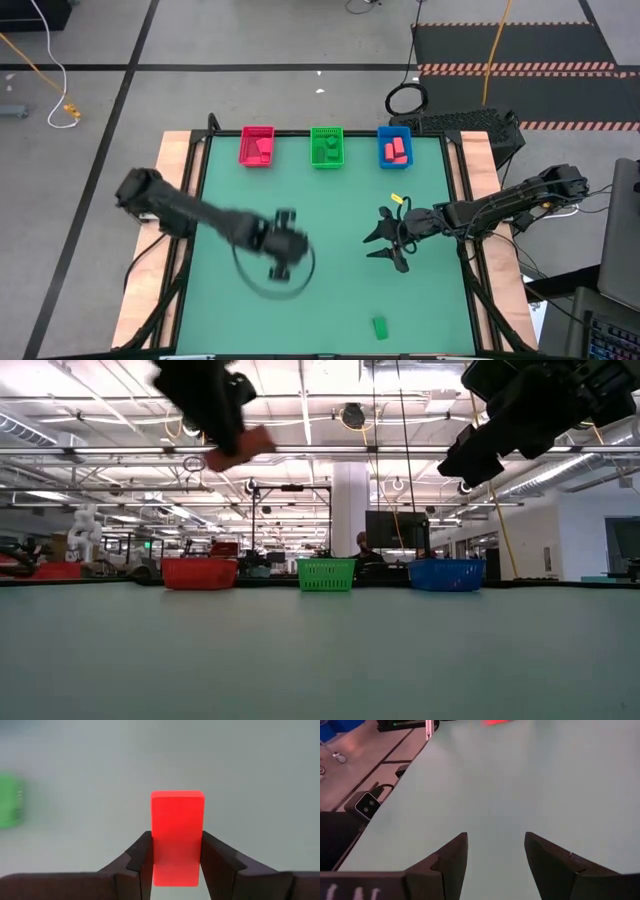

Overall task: Sort & place blocks by color
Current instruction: Put the orange block into the blue basket

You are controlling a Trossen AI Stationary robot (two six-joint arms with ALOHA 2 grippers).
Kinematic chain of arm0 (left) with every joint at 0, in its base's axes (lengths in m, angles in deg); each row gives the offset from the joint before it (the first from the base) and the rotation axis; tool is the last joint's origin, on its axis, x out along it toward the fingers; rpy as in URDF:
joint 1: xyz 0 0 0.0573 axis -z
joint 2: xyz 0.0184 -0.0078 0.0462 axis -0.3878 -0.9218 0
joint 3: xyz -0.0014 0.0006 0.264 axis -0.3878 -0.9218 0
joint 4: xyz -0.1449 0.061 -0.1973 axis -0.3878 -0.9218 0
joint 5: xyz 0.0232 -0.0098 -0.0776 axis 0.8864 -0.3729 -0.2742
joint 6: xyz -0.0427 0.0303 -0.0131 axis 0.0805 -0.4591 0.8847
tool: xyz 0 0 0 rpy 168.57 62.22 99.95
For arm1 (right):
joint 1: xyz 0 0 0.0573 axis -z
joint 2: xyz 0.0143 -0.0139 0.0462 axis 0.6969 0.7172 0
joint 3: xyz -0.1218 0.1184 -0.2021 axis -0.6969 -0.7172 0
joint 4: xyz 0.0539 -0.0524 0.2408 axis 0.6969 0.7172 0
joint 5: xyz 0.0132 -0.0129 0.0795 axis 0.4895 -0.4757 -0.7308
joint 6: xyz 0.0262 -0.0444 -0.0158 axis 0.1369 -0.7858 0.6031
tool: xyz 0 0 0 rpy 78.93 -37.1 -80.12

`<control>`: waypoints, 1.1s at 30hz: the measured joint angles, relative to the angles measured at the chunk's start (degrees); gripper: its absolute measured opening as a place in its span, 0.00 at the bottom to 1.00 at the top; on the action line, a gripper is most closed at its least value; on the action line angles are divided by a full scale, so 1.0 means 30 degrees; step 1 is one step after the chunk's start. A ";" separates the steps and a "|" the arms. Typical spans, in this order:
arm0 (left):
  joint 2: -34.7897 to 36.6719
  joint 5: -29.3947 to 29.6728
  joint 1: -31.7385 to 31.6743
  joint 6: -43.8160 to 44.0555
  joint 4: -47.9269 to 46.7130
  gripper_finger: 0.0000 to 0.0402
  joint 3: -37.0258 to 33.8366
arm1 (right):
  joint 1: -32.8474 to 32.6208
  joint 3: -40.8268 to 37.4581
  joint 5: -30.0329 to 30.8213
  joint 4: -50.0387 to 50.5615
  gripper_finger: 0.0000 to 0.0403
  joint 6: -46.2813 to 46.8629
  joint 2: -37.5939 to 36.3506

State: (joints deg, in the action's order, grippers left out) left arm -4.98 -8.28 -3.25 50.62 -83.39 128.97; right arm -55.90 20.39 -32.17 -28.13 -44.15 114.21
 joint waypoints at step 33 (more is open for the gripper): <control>-0.1289 -0.6631 -1.0344 -0.5633 1.3040 0.32 -0.0007 | 0.7570 -0.0007 -0.0510 -0.7704 0.48 -0.6127 -0.1215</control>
State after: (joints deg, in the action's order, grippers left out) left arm -8.84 -28.18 -34.29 33.72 -44.27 128.95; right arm -33.19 20.37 -33.70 -51.24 -62.53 110.57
